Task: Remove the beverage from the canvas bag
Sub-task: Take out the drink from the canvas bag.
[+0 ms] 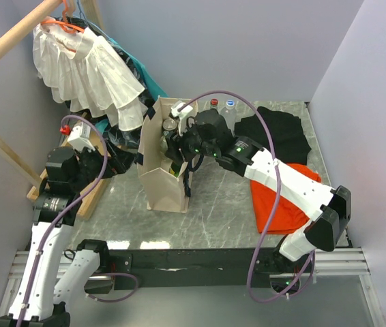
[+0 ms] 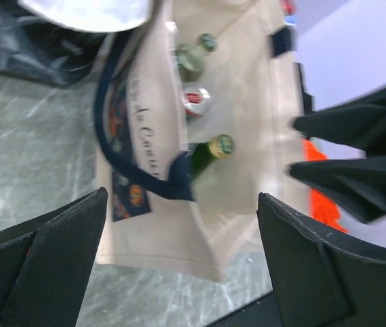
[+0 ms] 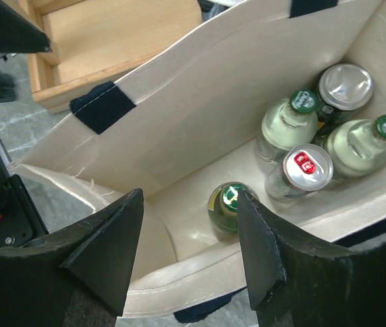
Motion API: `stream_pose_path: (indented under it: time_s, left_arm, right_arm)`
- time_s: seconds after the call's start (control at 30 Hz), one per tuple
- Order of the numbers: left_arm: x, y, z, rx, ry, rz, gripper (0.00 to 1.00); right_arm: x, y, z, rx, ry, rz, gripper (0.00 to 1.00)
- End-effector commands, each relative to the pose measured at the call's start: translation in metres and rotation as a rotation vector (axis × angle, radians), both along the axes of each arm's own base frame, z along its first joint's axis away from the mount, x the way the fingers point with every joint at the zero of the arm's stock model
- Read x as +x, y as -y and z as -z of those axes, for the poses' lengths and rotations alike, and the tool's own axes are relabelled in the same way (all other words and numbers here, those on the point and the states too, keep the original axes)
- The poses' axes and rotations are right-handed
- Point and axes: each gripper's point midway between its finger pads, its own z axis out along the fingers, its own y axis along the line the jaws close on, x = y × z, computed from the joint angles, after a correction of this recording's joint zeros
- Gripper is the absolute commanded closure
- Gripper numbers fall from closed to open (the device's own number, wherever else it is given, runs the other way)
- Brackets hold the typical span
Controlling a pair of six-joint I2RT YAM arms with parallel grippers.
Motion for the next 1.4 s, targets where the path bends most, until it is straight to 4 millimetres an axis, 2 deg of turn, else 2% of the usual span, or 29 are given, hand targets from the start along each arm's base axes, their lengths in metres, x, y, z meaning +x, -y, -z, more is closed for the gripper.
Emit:
stream_pose_path:
  time_s: [0.0, 0.03, 0.1, 0.3, 0.43, 0.6, 0.63, 0.73, 1.03, 1.37]
  left_arm:
    - [-0.02, 0.015, -0.041, -0.023, 0.08, 0.111, 0.04]
    - [-0.025, 0.018, -0.048, -0.02, 0.09, 0.141, 0.04]
    - [-0.032, 0.021, -0.045, -0.022, 0.066, 0.165, 0.04]
    - [-0.043, 0.019, -0.026, -0.053, 0.035, 0.138, 0.04]
    - [-0.044, 0.019, -0.003, -0.088, -0.017, 0.116, 0.04]
    - [-0.044, 0.016, 0.01, -0.148, -0.032, 0.062, 0.04]
    - [-0.041, 0.012, 0.018, -0.148, -0.042, 0.029, 0.04]
    - [-0.038, 0.005, 0.024, -0.176, -0.047, -0.037, 0.04]
    - [-0.026, -0.008, 0.009, -0.259, -0.004, -0.163, 0.04]
    - [-0.007, 0.005, 0.012, -0.24, -0.028, -0.087, 0.02]
  right_arm:
    - [-0.009, -0.008, -0.013, 0.044, 0.019, -0.019, 0.36]
    - [-0.009, -0.009, -0.013, 0.043, 0.018, -0.017, 0.36]
    - [-0.008, -0.011, -0.011, 0.041, 0.015, -0.017, 0.37]
    - [-0.005, -0.015, -0.011, 0.04, 0.019, -0.011, 0.37]
    - [-0.004, -0.018, -0.01, 0.043, 0.016, -0.007, 0.37]
    - [-0.003, -0.021, -0.007, 0.041, 0.011, -0.003, 0.38]
    - [-0.003, -0.02, -0.008, 0.042, 0.012, -0.001, 0.38]
    - [-0.003, -0.02, -0.008, 0.044, 0.014, 0.002, 0.38]
    - [-0.001, -0.02, -0.01, 0.042, 0.022, 0.009, 0.39]
    - [0.002, -0.02, -0.008, 0.038, 0.028, 0.018, 0.39]
